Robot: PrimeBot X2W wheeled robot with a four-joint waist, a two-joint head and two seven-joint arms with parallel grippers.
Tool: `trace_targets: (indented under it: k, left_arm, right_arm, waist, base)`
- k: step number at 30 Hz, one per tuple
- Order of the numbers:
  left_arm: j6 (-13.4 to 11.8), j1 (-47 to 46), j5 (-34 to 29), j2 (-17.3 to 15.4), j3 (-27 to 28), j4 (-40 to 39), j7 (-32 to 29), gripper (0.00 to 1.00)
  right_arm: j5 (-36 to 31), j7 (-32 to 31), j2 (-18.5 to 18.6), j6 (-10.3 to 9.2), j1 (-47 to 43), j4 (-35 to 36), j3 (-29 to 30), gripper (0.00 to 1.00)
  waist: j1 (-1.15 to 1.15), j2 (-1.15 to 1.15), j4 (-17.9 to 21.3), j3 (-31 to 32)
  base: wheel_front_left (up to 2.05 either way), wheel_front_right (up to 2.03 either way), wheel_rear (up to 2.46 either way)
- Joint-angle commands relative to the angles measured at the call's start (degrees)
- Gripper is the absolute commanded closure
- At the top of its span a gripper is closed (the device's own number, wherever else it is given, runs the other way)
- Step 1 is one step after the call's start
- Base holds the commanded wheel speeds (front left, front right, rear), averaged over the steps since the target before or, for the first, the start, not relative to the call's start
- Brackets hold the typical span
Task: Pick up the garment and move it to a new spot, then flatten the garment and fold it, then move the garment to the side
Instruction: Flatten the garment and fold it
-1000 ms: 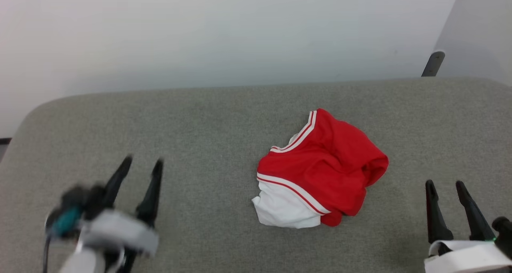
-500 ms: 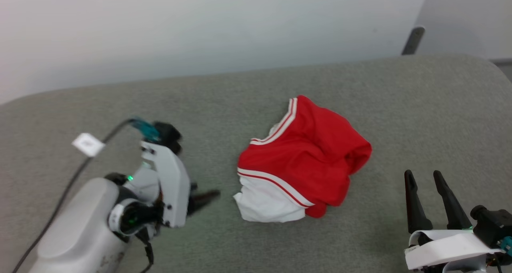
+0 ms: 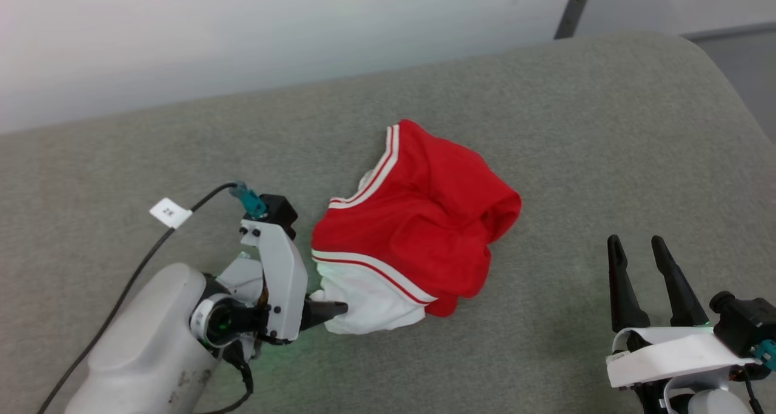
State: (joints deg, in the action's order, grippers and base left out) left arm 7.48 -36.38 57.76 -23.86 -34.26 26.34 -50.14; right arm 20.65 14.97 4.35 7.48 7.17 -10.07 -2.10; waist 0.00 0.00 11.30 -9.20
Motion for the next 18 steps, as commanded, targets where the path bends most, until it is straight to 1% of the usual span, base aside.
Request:
trace_targets:
  k: [1, 3, 4, 5, 6, 7, 12, 16, 18]
  left_arm:
    - [0.0, -0.48, 1.31, 0.22, -0.02, 1.16, 0.05, 0.0]
    - [0.0, -0.7, 1.68, 0.32, -0.27, 1.51, 0.06, 0.0]
    - [0.0, -0.85, 1.98, 0.28, -0.52, 1.86, 0.27, 0.08]
    - [0.01, -0.86, 2.27, 0.22, -0.75, 2.25, 0.35, 0.51]
    - [0.01, -0.78, 2.8, 0.17, -0.95, 2.58, 0.54, 0.8]
    - [0.01, -0.83, 3.21, 0.02, -1.0, 2.8, 0.85, 1.0]
    - [0.01, -2.82, 4.15, -2.2, 0.41, 4.15, 3.95, 1.0]
    - [-0.06, -5.02, 2.89, -6.07, 2.03, 5.74, 5.96, 1.0]
    - [-0.82, -6.22, 2.37, -8.02, 2.99, 6.44, 6.44, 1.0]
  right_arm:
    - [0.04, 0.29, -0.27, 0.02, 0.5, 0.22, 0.08, 0.0]
    - [0.04, 0.29, -0.33, 0.02, 0.43, 0.25, 0.16, 0.0]
    - [0.02, 0.3, -0.39, 0.02, 0.36, 0.29, 0.24, 0.0]
    - [-0.01, 0.3, -0.44, 0.02, 0.29, 0.34, 0.33, 0.0]
    - [-0.04, 0.3, -0.49, 0.02, 0.17, 0.38, 0.5, 0.0]
    - [-0.07, 0.3, -0.53, 0.02, 0.02, 0.44, 0.67, 0.0]
    - [-0.3, 0.3, -0.75, 0.02, -0.47, 0.68, 1.27, 0.0]
    - [-0.49, 0.31, -0.9, 0.02, -0.69, 0.67, 1.37, 0.0]
    - [-0.49, 0.31, -0.93, 0.02, -0.72, 0.66, 1.2, 0.0]
  waist:
    - [0.0, 0.0, 1.3, -1.11]
    - [0.0, 0.0, 1.41, -1.15]
    - [0.0, 0.0, 1.47, -1.16]
    - [0.0, 0.0, 1.49, -1.17]
    - [0.0, 0.0, 1.46, -1.14]
    - [0.0, 0.0, 1.36, -1.11]
    - [0.0, 0.0, 0.13, -0.69]
    - [0.0, 0.0, -1.03, -0.35]
    - [0.0, 0.0, -1.46, -0.24]
  base:
    - [0.0, 0.0, 0.0]
    - [0.0, 0.0, 0.0]
    - [0.0, 0.0, 0.0]
    - [0.0, 0.0, 0.0]
    - [0.0, 0.0, 0.0]
    - [0.0, 0.0, 0.0]
    - [0.0, 0.0, 0.0]
    - [0.0, 0.0, 0.0]
    - [0.0, 0.0, 0.0]
